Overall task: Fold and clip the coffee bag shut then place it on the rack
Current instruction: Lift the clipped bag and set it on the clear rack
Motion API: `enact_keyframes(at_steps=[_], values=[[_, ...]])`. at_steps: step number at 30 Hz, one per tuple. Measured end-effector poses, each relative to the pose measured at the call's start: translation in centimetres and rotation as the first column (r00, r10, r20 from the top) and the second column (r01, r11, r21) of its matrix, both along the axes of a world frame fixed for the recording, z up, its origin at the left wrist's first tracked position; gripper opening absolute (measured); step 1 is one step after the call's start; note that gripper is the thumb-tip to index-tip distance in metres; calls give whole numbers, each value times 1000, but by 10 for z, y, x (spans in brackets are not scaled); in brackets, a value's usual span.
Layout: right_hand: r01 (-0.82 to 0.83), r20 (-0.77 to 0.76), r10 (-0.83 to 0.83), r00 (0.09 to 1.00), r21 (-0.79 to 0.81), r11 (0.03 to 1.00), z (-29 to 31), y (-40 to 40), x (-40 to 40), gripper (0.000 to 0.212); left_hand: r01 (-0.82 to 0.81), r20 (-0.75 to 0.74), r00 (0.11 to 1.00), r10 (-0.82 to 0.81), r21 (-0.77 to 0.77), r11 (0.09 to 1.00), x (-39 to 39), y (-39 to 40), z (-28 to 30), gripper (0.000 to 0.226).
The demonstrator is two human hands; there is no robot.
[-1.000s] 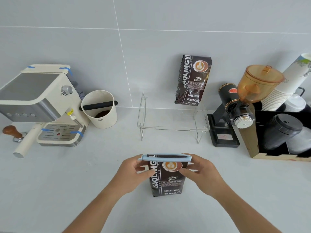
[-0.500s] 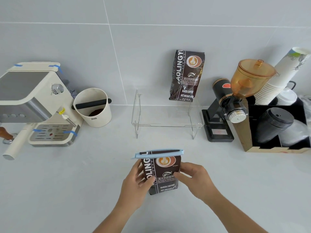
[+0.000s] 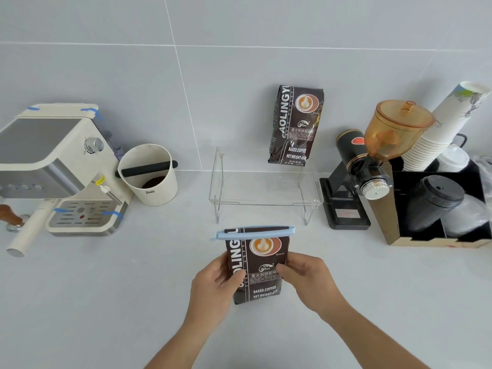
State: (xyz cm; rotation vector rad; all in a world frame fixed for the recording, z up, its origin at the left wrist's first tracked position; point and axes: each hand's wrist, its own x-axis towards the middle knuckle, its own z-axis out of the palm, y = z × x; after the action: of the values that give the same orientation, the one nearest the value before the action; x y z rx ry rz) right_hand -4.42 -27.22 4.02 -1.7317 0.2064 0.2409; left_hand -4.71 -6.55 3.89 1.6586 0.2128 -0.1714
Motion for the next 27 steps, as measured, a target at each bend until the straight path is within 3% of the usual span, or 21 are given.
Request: enact_keyframes(at_steps=[15, 27], values=[[-11, 345, 51, 937, -116, 993, 125, 14, 55, 30, -30, 320, 945, 66, -116, 993, 61, 11, 106, 36], [26, 493, 29, 870, -104, 994, 169, 15, 129, 26, 36, 473, 881, -8, -50, 998, 140, 12, 160, 35]])
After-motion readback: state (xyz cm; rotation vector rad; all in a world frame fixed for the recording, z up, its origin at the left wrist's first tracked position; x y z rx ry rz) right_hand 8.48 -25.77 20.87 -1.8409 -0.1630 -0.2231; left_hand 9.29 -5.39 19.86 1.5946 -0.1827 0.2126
